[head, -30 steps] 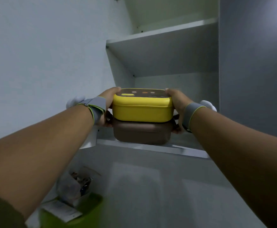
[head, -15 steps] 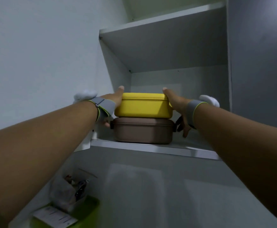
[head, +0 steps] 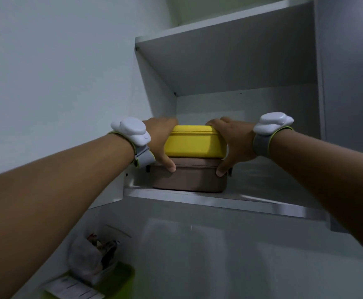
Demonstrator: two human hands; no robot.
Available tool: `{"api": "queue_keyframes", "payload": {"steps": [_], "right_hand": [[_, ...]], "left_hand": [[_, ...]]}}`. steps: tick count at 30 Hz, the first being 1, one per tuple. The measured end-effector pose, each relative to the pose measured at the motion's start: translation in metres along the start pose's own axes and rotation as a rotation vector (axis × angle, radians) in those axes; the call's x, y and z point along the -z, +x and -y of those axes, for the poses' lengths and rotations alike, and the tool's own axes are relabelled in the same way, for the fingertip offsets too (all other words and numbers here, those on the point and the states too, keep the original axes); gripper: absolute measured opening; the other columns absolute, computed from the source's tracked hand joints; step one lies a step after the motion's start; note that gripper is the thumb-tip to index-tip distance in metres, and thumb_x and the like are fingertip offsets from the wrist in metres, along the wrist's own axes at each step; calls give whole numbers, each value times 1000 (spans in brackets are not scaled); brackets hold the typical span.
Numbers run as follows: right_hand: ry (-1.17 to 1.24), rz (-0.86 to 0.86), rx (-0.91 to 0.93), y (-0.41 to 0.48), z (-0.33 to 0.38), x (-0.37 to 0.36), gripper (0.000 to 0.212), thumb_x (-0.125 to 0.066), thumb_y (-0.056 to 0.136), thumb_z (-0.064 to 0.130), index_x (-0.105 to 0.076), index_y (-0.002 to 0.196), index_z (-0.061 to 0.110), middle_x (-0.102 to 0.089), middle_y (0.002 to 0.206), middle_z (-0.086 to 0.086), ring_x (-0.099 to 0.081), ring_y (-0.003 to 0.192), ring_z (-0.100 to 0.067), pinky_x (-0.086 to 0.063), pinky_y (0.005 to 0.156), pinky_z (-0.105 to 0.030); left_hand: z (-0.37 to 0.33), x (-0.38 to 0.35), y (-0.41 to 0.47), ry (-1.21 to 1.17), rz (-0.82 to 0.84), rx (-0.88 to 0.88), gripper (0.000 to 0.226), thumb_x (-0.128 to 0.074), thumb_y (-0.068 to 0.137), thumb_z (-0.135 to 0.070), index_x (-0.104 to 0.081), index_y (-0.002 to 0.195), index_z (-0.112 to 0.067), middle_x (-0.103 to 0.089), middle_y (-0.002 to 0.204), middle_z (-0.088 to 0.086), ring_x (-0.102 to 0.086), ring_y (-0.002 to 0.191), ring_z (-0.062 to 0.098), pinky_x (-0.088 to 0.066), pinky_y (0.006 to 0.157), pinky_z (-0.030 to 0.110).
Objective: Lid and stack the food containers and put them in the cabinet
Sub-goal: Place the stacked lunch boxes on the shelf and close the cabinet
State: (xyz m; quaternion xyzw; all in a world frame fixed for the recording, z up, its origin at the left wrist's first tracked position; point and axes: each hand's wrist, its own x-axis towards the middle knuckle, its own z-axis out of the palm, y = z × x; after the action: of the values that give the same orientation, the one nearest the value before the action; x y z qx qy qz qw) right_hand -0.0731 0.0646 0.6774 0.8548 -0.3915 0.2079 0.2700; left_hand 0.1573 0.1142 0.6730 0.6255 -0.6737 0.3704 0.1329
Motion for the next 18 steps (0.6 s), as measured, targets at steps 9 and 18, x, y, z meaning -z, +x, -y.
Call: {"api": "queue_keyframes", "payload": {"steps": [9,18], "right_hand": [[103,-76,32,30,2,-35,133,-87,45,66,-15,152,37,-41,139,-2,-48,125,-35,-44,102,-45],[116,-83,19,24,-3,-49,140,-84,59,63,16,154,39,-24,157,-7,-40,135,-39,-39,107,-44]], "left_hand": [[23,-23,17,2,104,90,105,-87,39,-60,-37,121,-18,-54,118,7,-60,100,30,-52,86,43],[17,-30,-3,-92,74,136,140,-86,51,-56,2,153,-19,-15,160,15,-23,146,32,-28,117,42]]}}
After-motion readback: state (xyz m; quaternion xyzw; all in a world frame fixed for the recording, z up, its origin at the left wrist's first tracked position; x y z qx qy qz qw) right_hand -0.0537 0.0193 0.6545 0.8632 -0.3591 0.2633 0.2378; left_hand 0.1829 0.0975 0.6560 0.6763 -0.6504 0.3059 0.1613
